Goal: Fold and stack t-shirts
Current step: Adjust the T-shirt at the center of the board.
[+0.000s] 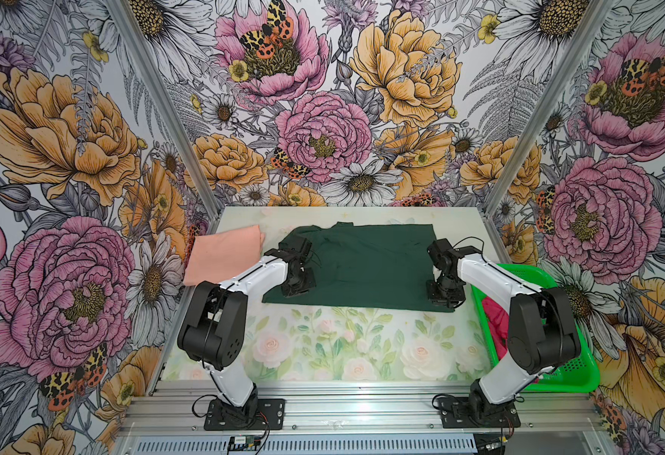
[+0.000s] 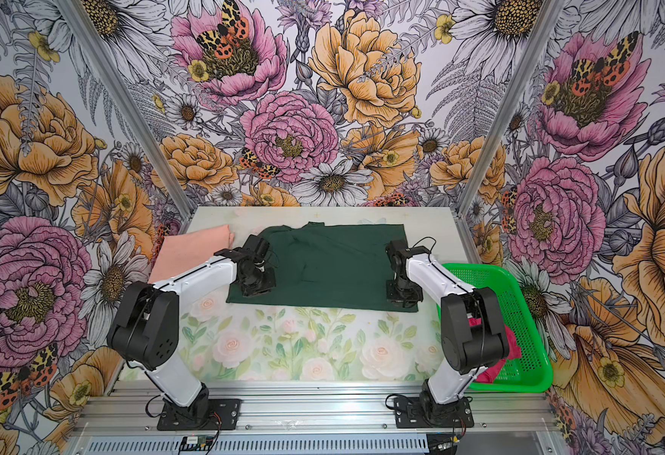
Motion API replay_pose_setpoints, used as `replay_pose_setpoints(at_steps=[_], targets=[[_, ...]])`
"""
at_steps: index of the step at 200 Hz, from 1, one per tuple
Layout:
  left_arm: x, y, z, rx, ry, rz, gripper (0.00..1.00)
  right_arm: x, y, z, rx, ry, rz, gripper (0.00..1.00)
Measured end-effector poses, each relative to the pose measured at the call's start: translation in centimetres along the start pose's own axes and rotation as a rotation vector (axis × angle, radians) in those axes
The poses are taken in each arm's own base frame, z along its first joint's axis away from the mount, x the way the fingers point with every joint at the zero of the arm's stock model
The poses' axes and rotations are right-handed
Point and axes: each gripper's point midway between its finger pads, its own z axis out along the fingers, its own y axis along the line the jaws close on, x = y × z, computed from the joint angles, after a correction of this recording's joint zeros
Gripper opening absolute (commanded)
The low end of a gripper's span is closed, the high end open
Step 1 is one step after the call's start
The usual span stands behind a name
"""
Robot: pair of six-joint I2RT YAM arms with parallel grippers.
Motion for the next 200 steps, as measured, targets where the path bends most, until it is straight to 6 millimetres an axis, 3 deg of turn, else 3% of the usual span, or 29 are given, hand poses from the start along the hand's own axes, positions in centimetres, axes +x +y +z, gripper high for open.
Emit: replay_pose_setpoints(at_steps=[18, 33, 70, 110, 140, 200], targets=[[1.0, 1.8, 2.0, -0.084, 0.029, -0.006, 0.0, -0.1, 0.2, 1.9, 0.01, 0.034, -0.004, 0.28], [0.0, 2.3, 2.0, -0.118, -0.02, -0.011, 0.0, -0.4, 0.3, 3.4, 0.019, 0.06, -0.005, 0.27], [-1.2, 3.5, 2.1, -0.18, -0.095, -0.041, 0.0, -0.8, 0.4, 3.5, 0.033, 0.054, -0.005, 0.24], [-1.0, 3.7, 2.0, -0.166, -0.121, -0.062, 0.0, -0.5, 0.9, 3.5, 0.036, 0.043, -0.027, 0.23], [0.6, 4.7, 1.7, -0.163, -0.117, -0.095, 0.0, 0.4, 1.4, 3.5, 0.044, 0.015, -0.041, 0.23], [5.2, 5.7, 1.0, -0.119, -0.089, -0.145, 0.0, 4.7, 4.2, 3.5, 0.062, 0.044, -0.153, 0.22]])
